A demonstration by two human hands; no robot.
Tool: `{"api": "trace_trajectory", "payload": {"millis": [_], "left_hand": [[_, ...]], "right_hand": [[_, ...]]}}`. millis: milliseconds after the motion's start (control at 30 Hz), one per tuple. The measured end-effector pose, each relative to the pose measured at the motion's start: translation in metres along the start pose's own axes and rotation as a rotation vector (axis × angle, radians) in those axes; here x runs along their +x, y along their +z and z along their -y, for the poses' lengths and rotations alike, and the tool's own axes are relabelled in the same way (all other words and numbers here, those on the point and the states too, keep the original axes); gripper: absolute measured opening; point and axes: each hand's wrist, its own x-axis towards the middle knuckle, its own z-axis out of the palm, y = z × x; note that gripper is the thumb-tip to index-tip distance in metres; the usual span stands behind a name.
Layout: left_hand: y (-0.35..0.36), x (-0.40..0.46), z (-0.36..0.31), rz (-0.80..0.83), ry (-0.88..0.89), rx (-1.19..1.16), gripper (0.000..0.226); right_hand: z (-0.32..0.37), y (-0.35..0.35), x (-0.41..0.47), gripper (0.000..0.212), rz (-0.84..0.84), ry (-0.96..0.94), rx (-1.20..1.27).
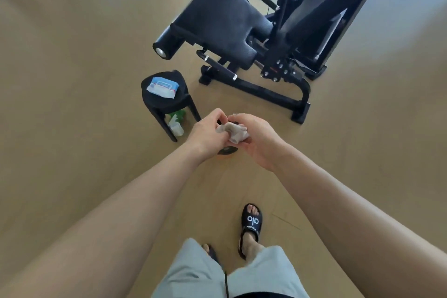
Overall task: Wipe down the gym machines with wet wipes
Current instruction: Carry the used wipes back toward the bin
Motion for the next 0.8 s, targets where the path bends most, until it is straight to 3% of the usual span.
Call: {"api": "trace_trajectory", "payload": {"millis": [200,367,500,567,667,800], "left_hand": [[-0.032,0.069,0.012,0.014,-0.037,-0.052,0.015],[-0.059,0.127,0.039,0.137,-0.081,-0.062,0.044],[-0.072,0.170,0.072,0.082,-0.122,-0.076,0.038],[-0.070,0.193,0.093,0.063,-0.142,-0.090,0.034],[-0.058,0.228,0.124,0.020,-0.144,-0.113,0.029],[-0.028,0.274,0.177,-0.049,-0.145,-0.120,0.027]], "right_hand": [[0.029,0.027,0.065,0.027,-0.061,0.061,-0.049],[0.025,0.041,0.123,0.023,-0.271,0.034,-0.103],[0.010,0.044,0.172,0.041,-0.340,0.054,-0.103],[-0.001,0.044,0.202,0.039,-0.349,0.054,-0.101],[-0.020,0.043,0.245,0.020,-0.301,0.086,-0.224],[-0.059,0.025,0.309,0.042,-0.167,0.094,-0.564]]}}
